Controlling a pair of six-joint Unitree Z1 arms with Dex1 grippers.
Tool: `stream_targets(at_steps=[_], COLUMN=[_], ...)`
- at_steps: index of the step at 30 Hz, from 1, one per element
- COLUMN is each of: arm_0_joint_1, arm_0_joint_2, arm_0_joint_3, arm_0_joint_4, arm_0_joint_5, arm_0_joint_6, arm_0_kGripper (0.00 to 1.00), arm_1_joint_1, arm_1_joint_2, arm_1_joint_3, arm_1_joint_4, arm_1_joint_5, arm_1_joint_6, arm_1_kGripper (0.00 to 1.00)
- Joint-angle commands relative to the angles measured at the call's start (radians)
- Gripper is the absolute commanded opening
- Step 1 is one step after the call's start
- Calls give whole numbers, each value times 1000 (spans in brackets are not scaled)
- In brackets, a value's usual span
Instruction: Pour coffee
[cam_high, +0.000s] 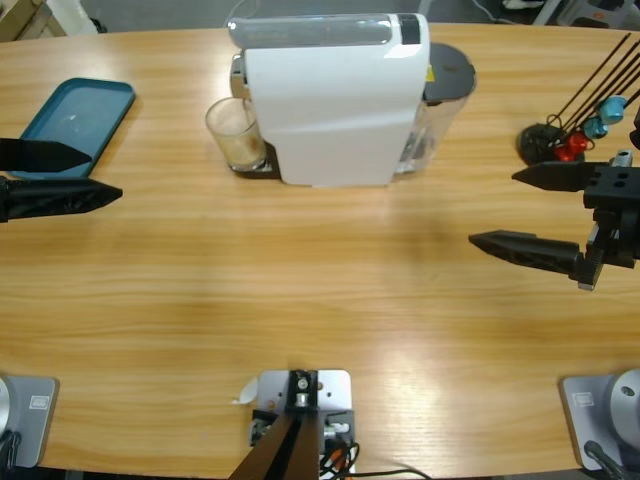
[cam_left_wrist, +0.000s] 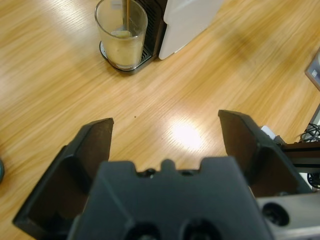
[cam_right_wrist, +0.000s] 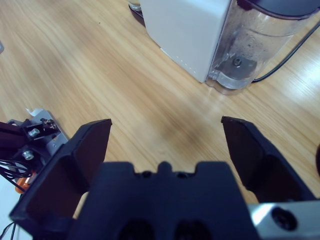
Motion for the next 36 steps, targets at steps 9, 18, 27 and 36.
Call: stream_targets(at_steps=[9, 18, 27, 36], arm_0_joint_1=[-15, -17, -28, -29], arm_0_joint_2=[29, 21, 42, 31], arm_0_joint_3=[48, 49, 49, 52], arm_0_joint_4=[-23, -23, -31, -30], arm_0_joint_5=[10, 11, 12, 16], arm_0_joint_6=[-19, -21, -22, -25], arm_0_kGripper=[913, 913, 913, 913], arm_1_joint_1=[11, 11, 11, 11], arm_1_joint_2=[9, 13, 16, 25], arm_1_joint_3=[35, 35, 35, 33], arm_1_joint_4=[0, 0, 0, 1], arm_1_joint_5=[-11, -11, -11, -9], arm_1_joint_6=[16, 16, 16, 16], arm_1_kGripper=[1000, 1000, 1000, 1000])
